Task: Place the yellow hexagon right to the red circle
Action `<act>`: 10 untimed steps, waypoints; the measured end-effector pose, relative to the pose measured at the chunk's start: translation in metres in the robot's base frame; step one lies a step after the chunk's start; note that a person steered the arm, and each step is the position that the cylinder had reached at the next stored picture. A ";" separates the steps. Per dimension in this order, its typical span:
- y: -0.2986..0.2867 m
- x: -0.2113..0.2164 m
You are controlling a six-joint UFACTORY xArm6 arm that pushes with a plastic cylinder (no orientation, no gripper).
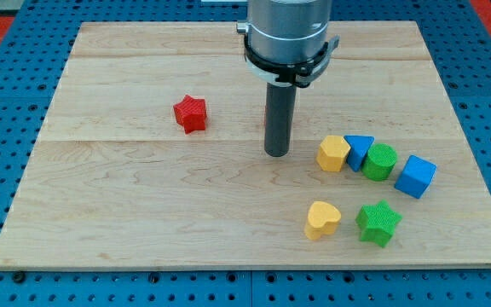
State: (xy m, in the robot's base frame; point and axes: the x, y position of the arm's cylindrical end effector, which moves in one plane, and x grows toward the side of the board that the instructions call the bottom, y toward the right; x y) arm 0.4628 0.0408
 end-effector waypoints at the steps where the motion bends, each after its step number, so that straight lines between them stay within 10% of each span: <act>1: 0.002 0.000; 8: 0.078 0.062; 10: 0.086 0.002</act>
State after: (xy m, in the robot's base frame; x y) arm 0.4648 0.1272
